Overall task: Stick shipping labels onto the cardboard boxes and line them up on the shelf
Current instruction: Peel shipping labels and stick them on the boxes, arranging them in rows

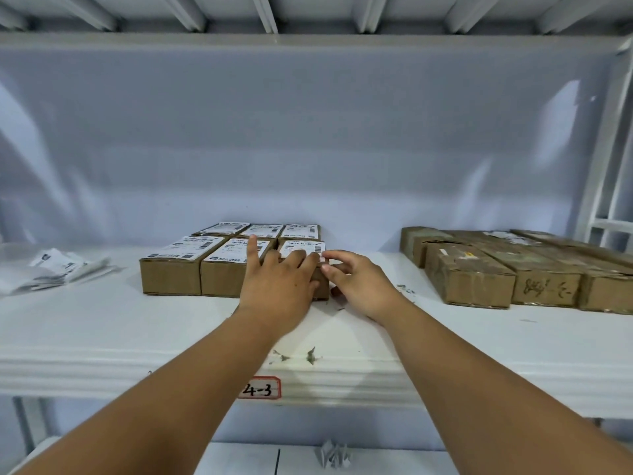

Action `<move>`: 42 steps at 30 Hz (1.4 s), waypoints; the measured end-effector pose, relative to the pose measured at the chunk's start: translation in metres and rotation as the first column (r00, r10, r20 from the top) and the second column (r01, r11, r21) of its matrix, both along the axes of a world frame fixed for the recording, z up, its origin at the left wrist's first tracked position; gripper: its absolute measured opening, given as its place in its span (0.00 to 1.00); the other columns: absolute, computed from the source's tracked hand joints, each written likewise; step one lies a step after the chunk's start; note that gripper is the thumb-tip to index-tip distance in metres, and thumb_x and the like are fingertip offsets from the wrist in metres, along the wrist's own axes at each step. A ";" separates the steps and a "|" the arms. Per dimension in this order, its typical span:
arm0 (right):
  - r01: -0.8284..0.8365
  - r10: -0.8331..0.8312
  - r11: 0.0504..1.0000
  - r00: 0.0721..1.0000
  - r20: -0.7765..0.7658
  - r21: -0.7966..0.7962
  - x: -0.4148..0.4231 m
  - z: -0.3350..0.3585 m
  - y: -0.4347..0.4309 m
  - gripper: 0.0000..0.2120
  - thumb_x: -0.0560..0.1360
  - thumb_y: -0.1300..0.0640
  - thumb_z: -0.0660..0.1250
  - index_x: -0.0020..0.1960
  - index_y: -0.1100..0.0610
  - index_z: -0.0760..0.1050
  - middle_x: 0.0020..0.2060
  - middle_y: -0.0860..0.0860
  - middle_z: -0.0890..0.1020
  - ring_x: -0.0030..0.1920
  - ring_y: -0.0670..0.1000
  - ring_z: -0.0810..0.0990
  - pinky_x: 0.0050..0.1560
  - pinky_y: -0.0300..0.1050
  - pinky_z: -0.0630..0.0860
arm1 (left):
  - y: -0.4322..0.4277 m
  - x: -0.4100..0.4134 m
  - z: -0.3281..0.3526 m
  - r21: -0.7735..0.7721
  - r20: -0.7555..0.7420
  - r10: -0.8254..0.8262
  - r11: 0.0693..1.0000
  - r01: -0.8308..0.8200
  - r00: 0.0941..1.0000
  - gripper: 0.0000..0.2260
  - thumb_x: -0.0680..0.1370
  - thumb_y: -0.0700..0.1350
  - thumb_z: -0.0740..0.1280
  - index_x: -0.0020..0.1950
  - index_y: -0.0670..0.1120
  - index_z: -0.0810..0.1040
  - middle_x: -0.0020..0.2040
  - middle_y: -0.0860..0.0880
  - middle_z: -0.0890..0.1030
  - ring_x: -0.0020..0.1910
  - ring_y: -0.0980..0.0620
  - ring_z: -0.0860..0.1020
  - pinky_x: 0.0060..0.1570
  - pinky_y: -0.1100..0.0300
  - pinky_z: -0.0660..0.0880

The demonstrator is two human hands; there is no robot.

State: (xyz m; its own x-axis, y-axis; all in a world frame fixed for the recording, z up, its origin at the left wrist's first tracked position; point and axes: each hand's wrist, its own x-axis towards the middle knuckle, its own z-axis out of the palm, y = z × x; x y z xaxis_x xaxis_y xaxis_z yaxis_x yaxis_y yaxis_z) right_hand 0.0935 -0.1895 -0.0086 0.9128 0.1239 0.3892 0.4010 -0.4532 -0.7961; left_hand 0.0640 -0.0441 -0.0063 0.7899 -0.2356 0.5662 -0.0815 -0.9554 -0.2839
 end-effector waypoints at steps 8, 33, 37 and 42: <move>0.057 -0.044 0.990 0.994 0.098 -0.131 -0.013 0.009 -0.001 0.15 0.77 0.54 0.66 0.63 0.49 0.77 0.57 0.49 0.82 0.54 0.51 0.81 0.60 0.40 0.73 | -0.003 -0.003 0.002 0.023 0.018 0.042 0.999 -0.042 0.999 0.22 0.81 0.58 0.48 0.74 0.53 0.55 0.71 0.53 0.66 0.68 0.40 0.64 0.70 0.38 0.48; 0.054 -0.055 0.986 0.999 0.003 -0.157 -0.017 0.005 0.002 0.19 0.76 0.60 0.61 0.64 0.47 0.74 0.52 0.49 0.83 0.47 0.50 0.81 0.55 0.42 0.76 | -0.001 -0.004 0.000 -0.149 0.084 -0.050 0.987 0.063 0.995 0.22 0.77 0.59 0.59 0.66 0.47 0.66 0.63 0.46 0.71 0.65 0.44 0.66 0.65 0.50 0.61; 0.285 -0.266 0.927 0.958 0.108 -0.243 -0.024 0.006 0.000 0.15 0.76 0.58 0.59 0.60 0.47 0.76 0.53 0.51 0.82 0.53 0.53 0.79 0.56 0.47 0.76 | -0.002 -0.004 0.000 -0.133 0.172 -0.249 0.953 0.273 0.953 0.17 0.73 0.48 0.67 0.59 0.45 0.74 0.55 0.44 0.76 0.56 0.42 0.73 0.54 0.48 0.71; 0.595 -0.417 0.623 0.801 0.428 -0.507 -0.045 0.019 -0.017 0.18 0.76 0.57 0.59 0.65 0.50 0.72 0.64 0.51 0.72 0.67 0.55 0.64 0.63 0.49 0.63 | -0.005 -0.009 0.001 -0.024 0.208 -0.432 0.894 0.446 0.877 0.11 0.66 0.44 0.73 0.47 0.44 0.78 0.45 0.46 0.79 0.44 0.44 0.78 0.35 0.53 0.76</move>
State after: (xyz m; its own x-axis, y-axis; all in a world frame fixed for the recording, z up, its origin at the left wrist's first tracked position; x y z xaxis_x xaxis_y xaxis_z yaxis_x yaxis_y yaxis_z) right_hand 0.0483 -0.2060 0.0102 0.7839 -0.0465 0.6192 0.0955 -0.9763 -0.1941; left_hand 0.0554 -0.0494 -0.0055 0.4881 -0.4876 0.7239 -0.4481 -0.8517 -0.2716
